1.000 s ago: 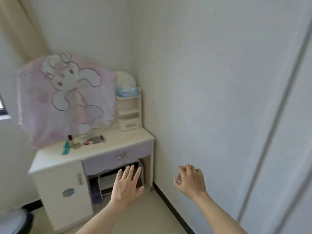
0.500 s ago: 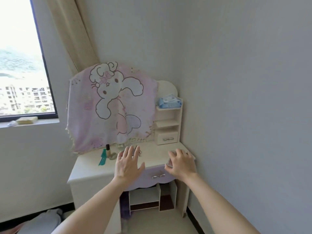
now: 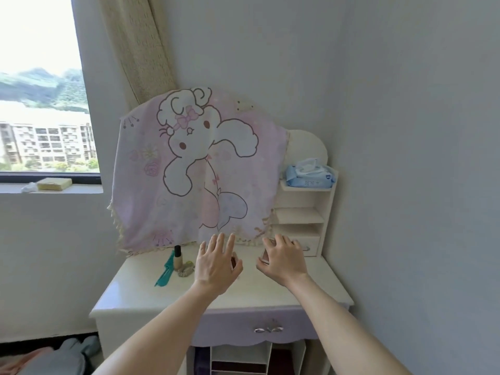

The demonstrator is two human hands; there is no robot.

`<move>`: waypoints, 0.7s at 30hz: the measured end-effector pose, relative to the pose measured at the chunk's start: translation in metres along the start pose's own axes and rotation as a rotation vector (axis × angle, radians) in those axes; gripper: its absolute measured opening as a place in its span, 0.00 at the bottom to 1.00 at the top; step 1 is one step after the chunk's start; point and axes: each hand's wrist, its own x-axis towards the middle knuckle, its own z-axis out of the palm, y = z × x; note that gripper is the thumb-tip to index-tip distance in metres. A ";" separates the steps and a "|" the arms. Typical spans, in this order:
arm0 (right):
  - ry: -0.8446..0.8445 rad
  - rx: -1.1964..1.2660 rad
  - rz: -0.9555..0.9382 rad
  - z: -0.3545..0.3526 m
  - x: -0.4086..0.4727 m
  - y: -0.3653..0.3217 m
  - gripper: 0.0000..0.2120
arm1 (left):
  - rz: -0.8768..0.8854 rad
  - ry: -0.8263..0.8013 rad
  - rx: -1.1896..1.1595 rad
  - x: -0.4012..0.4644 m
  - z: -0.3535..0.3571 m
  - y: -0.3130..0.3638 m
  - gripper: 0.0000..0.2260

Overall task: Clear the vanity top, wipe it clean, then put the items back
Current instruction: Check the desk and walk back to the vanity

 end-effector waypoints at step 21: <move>-0.395 0.075 0.031 0.300 0.120 0.043 0.20 | 0.009 -0.379 -0.080 0.214 0.237 -0.041 0.30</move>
